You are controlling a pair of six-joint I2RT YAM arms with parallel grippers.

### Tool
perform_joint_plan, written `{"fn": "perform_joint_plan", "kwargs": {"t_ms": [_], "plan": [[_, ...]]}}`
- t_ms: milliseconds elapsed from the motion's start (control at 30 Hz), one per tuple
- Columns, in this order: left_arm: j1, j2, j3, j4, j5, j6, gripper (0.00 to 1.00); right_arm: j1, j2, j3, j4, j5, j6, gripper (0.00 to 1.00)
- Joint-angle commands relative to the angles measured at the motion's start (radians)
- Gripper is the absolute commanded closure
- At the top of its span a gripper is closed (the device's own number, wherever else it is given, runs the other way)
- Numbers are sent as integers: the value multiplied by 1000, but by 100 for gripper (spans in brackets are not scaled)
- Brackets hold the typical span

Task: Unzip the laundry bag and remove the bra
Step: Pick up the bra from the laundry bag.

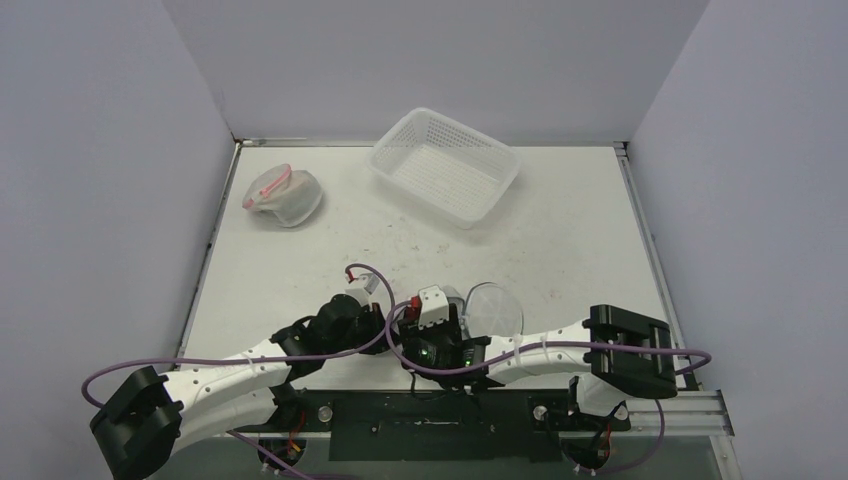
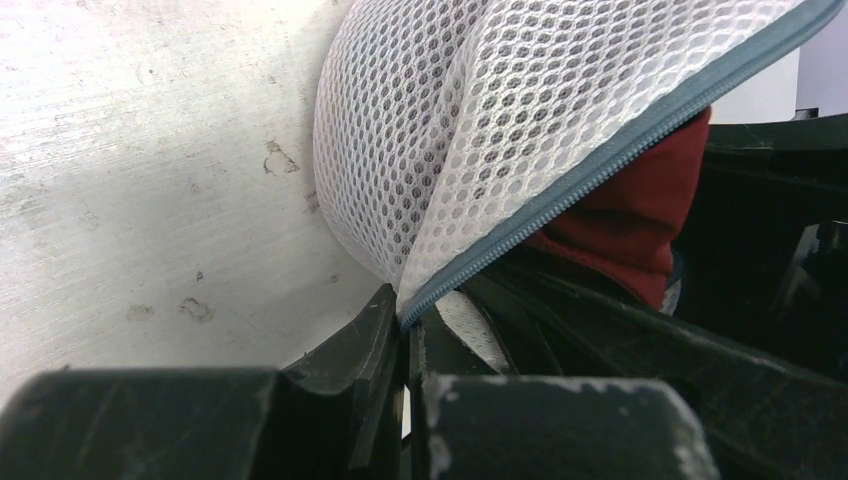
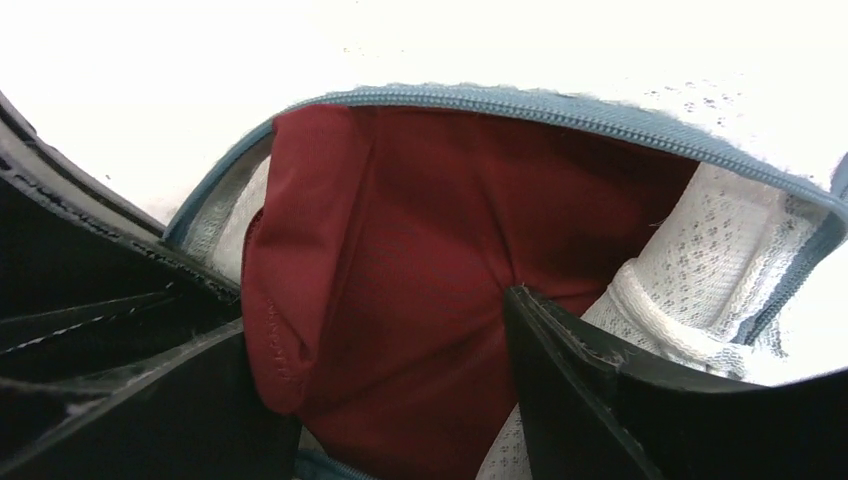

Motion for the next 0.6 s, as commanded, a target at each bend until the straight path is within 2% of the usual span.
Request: {"fn": "perform_joint_plan", "kwargs": {"t_ms": [0, 133, 267, 400, 467, 533, 567], "plan": [[-9, -17, 24, 13, 1, 19, 100, -21, 24, 3, -10, -3, 37, 42], [-9, -17, 20, 15, 3, 23, 100, -27, 13, -9, -20, 15, 55, 68], [-9, -17, 21, 8, -6, 26, 100, -27, -68, -51, -8, 18, 57, 86], [-9, -16, 24, -4, -35, 29, 100, -27, -177, -111, -9, 11, 67, 94], [-8, -12, 24, -7, -42, 32, 100, -26, -245, -142, -4, 8, 66, 95], [-8, -6, 27, -6, -47, 33, 100, -27, -311, -175, 29, -18, 41, 92], [-8, -2, 29, -4, -47, 34, 100, -27, -340, -189, 49, -40, 25, 84]]}}
